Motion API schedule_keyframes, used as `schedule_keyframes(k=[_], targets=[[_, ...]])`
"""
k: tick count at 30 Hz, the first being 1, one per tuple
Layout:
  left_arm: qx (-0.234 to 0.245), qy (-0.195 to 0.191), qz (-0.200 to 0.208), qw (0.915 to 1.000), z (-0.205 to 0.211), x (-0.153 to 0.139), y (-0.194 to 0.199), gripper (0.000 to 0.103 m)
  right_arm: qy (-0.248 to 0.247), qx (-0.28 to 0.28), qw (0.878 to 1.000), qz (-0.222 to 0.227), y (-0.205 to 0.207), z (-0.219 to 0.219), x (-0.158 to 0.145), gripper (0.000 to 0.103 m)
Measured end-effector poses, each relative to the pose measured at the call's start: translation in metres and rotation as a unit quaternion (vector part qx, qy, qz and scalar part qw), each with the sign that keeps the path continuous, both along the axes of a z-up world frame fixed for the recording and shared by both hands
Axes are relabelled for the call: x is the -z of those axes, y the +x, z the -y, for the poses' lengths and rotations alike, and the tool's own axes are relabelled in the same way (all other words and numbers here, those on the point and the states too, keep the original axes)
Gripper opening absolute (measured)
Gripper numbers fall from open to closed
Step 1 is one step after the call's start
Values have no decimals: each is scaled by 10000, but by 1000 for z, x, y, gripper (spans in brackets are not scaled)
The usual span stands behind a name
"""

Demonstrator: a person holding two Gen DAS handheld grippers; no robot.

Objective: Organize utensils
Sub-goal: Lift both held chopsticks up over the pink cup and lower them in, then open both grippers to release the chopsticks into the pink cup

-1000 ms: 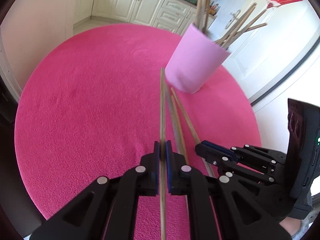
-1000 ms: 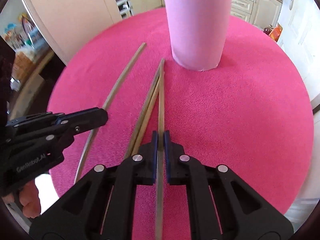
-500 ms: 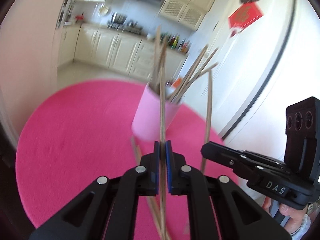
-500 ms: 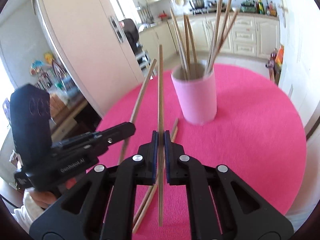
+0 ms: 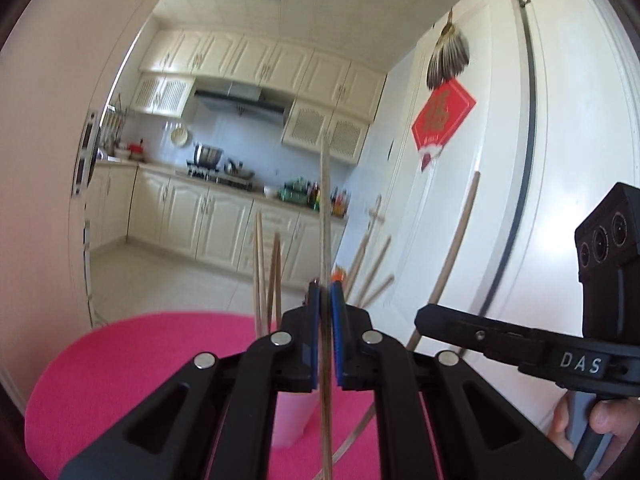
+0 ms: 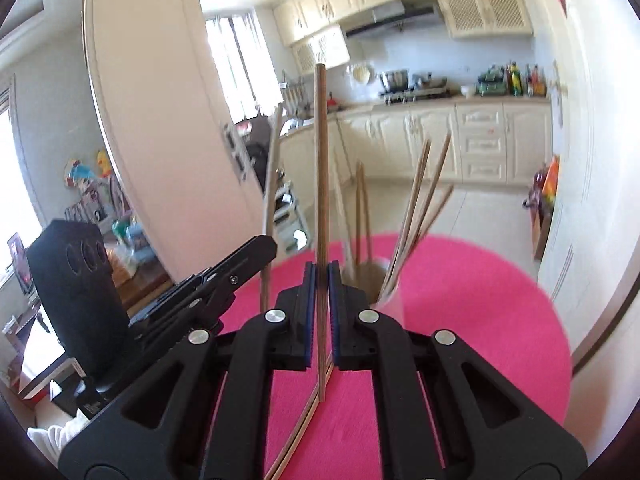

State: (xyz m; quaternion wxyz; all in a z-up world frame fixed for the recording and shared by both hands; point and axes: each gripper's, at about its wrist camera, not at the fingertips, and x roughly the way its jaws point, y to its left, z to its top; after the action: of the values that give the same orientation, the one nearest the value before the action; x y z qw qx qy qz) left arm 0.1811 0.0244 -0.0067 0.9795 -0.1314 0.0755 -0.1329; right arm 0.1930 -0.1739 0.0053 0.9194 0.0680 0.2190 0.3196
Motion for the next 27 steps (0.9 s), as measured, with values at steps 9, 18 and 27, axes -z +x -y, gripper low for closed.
schedule_keyframes(k=[9,18,27], targets=[[-649,-155,980,9929,11,-25,32,6,294,288,9977,547,27,8,-21,7],[-899,75,1016,9907,13,-3,57,6,230,400,9977,493,45,0,-9,7],[-836,308,739,9933,14,15,69,6,144,332,9992,196,52,-3,8,7]])
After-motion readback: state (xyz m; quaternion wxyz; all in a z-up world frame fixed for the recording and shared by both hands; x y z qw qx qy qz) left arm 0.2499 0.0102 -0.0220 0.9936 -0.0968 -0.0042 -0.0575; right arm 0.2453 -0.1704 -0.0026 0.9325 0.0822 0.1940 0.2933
